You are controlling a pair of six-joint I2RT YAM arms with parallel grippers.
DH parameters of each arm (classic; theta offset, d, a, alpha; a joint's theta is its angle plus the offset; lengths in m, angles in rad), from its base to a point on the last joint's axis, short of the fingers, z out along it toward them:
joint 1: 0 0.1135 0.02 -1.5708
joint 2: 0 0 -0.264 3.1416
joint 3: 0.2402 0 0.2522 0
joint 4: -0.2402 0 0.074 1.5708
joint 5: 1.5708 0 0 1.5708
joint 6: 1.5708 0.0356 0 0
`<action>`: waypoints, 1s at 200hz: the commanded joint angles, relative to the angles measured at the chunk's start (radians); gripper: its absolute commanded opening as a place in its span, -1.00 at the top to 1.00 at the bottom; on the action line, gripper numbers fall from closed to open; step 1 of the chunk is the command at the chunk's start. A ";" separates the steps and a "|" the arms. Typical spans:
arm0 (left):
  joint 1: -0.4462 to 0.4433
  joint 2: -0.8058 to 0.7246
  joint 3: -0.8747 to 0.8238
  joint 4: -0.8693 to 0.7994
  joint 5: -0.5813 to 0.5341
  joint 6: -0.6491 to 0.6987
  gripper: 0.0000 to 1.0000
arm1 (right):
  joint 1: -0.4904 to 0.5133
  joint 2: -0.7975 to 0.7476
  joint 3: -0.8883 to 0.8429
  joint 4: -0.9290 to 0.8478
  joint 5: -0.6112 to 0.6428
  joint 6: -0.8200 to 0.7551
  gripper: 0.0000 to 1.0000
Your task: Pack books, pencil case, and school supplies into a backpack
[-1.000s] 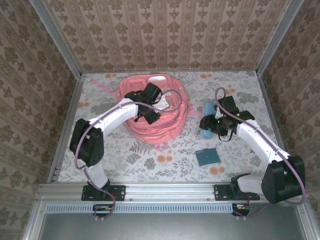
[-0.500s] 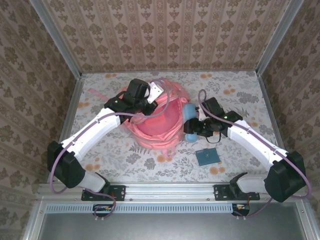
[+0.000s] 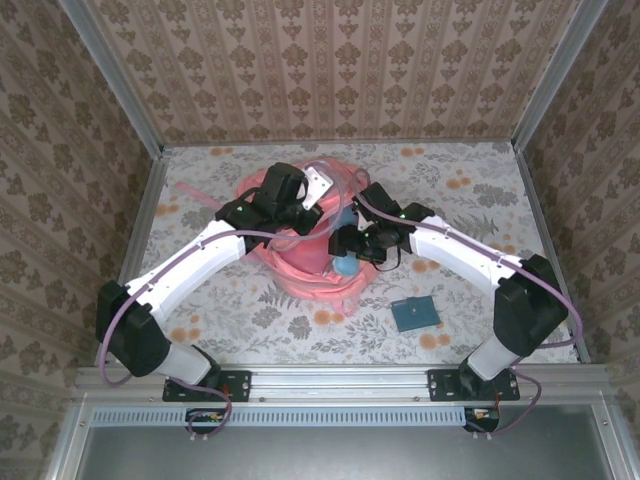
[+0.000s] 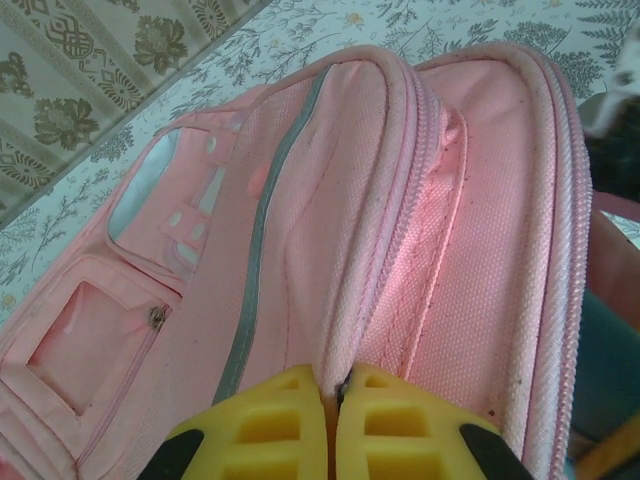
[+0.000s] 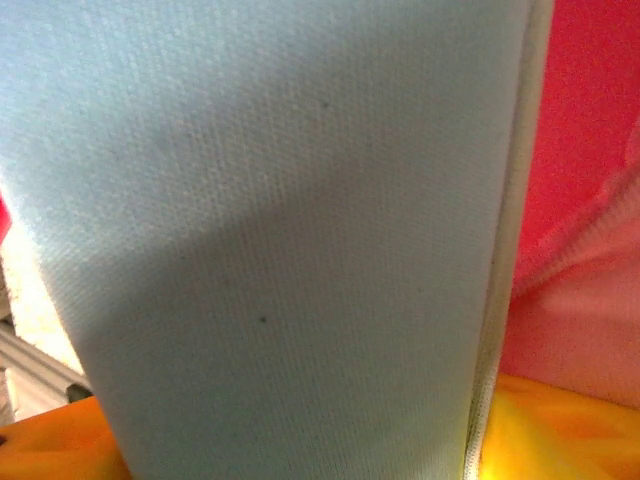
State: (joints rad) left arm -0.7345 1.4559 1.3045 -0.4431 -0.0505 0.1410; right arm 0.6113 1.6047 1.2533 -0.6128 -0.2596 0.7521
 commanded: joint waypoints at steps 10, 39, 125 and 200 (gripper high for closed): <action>-0.022 -0.027 0.024 0.160 0.017 -0.050 1.00 | -0.018 0.035 0.048 -0.020 0.144 0.020 -0.67; -0.022 -0.003 0.034 0.138 0.025 -0.077 0.99 | -0.032 -0.017 -0.015 0.084 0.144 0.050 -0.83; -0.025 0.015 0.021 0.146 0.049 -0.107 0.98 | 0.097 -0.312 -0.310 0.163 0.202 0.227 -0.09; -0.028 0.016 0.024 0.121 0.040 -0.106 0.98 | 0.209 -0.131 -0.297 0.383 0.228 0.341 0.26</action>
State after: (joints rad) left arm -0.7525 1.4906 1.3045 -0.4187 -0.0261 0.0517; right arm 0.8227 1.4273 0.9531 -0.3195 -0.0765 1.0473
